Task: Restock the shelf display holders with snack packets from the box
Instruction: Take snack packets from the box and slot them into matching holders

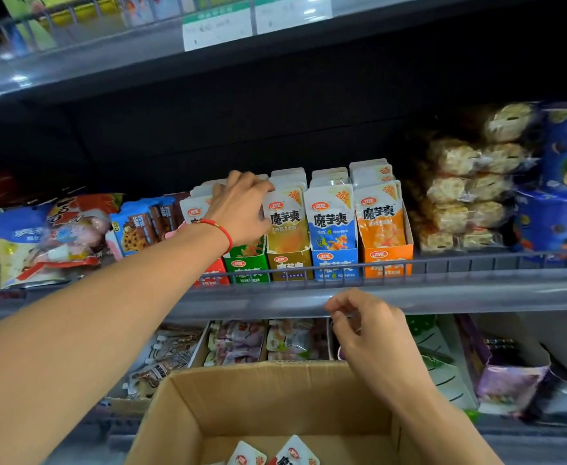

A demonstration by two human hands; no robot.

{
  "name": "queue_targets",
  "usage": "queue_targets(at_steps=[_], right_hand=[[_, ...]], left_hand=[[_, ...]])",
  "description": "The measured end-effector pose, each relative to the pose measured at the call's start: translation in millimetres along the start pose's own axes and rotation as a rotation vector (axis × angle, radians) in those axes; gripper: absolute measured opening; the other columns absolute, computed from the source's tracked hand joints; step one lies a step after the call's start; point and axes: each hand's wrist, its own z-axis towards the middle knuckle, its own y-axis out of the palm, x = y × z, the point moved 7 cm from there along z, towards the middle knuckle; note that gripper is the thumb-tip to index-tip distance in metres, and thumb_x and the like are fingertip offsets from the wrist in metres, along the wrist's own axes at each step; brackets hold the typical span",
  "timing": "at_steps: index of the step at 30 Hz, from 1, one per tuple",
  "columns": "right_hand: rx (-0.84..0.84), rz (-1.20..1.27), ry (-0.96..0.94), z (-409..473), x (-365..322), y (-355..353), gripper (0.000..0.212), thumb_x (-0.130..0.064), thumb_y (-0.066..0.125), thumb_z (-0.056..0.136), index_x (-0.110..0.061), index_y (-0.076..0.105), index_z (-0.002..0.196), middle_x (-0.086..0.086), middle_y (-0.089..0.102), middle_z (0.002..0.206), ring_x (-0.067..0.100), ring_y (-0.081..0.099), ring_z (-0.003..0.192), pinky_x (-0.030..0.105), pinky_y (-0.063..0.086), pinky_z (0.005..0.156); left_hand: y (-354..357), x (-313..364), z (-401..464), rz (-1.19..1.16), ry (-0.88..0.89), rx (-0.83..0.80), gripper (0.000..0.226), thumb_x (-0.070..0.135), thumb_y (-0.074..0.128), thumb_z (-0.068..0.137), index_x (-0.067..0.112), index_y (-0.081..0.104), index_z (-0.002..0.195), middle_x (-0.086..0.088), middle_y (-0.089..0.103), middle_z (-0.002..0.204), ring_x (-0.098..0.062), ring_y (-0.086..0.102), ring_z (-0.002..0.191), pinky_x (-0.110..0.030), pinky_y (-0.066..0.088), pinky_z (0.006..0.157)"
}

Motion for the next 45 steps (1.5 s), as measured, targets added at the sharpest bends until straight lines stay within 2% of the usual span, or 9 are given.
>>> queue_targets(at_steps=[12,18,21,23,26,28,34,38,45], right_hand=[[-0.085,-0.064,-0.039,0.0,6.9,3.0,0.016,-0.013,0.061,0.096,-0.025,0.071,0.102,-0.01,0.07,0.082,0.008,0.067,0.072,0.038,0.06,0.073],[-0.278,-0.234,-0.064,-15.7,16.5,22.1,0.016,-0.019,0.061,0.098,-0.026,0.071,0.109,-0.01,0.07,0.097,0.008,0.063,0.09,0.029,0.056,0.086],[-0.423,-0.317,-0.091,-25.6,19.7,41.0,0.016,-0.022,0.061,0.098,-0.032,0.068,0.108,-0.014,0.069,0.095,0.004,0.063,0.087,0.023,0.053,0.081],[-0.552,-0.365,-0.122,-37.3,20.3,62.2,0.015,-0.024,0.061,0.097,-0.032,0.067,0.108,-0.014,0.068,0.096,0.003,0.063,0.088,0.018,0.05,0.08],[-0.767,-0.436,-0.181,-65.6,24.9,107.9,0.019,-0.03,0.06,0.098,-0.032,0.066,0.116,-0.013,0.069,0.106,0.008,0.063,0.099,0.027,0.052,0.088],[-0.931,-0.558,-0.201,-89.7,37.4,141.8,0.027,-0.036,0.06,0.098,-0.032,0.06,0.125,-0.007,0.065,0.118,0.015,0.06,0.112,0.033,0.049,0.093],[-1.214,-0.743,-0.38,-129.2,63.8,214.1,0.075,-0.036,0.072,0.091,-0.024,0.033,0.154,0.004,0.038,0.155,0.028,0.041,0.139,0.04,0.039,0.111],[-1.19,-0.804,-0.488,-137.9,79.9,248.9,0.09,-0.052,0.076,0.083,-0.02,0.031,0.154,0.011,0.042,0.15,0.033,0.042,0.135,0.045,0.039,0.11],[-1.141,-0.944,-0.793,-141.2,76.6,257.1,0.043,-0.036,0.052,0.1,-0.009,0.049,0.133,0.016,0.063,0.121,0.036,0.063,0.108,0.045,0.051,0.092]], left_hand=[[-10.3,8.4,-20.9,-0.096,0.071,0.278,0.053,0.014,0.066,0.088,0.014,0.056,0.14,-0.01,0.056,0.135,-0.032,0.044,0.127,-0.053,0.044,0.1],[4.2,31.3,-146.4,-0.368,0.178,0.363,0.027,-0.005,0.061,0.084,0.008,0.066,0.107,-0.007,0.061,0.109,-0.022,0.056,0.105,-0.031,0.045,0.095],[43.2,39.4,-211.9,-0.525,0.19,0.103,0.025,0.0,0.061,0.089,0.015,0.068,0.107,0.003,0.062,0.106,-0.011,0.059,0.092,-0.029,0.049,0.086],[87.4,41.5,-245.6,-0.525,0.159,-0.317,0.026,0.014,0.059,0.097,0.023,0.066,0.12,0.009,0.061,0.119,-0.005,0.055,0.111,-0.03,0.045,0.103],[140.7,34.2,-292.9,-0.374,0.166,-0.902,0.041,0.029,0.06,0.099,0.028,0.057,0.139,0.001,0.06,0.136,-0.016,0.055,0.125,-0.03,0.046,0.105],[150.2,28.3,-304.9,-0.325,0.172,-1.051,0.046,0.031,0.061,0.098,0.03,0.053,0.143,-0.004,0.062,0.135,-0.022,0.06,0.118,-0.029,0.049,0.096],[133.6,11.4,-276.0,-0.488,0.041,-0.809,0.042,0.035,0.051,0.103,0.033,0.046,0.145,0.003,0.059,0.133,-0.007,0.04,0.105,-0.03,0.043,0.094],[138.0,11.2,-281.2,-0.471,0.061,-0.925,0.046,0.033,0.052,0.103,0.029,0.044,0.149,-0.001,0.055,0.14,-0.016,0.048,0.117,-0.028,0.039,0.091],[141.6,4.4,-278.2,-0.47,0.038,-0.943,0.049,0.032,0.052,0.102,0.03,0.043,0.15,-0.001,0.052,0.146,-0.019,0.046,0.131,-0.025,0.035,0.087]])
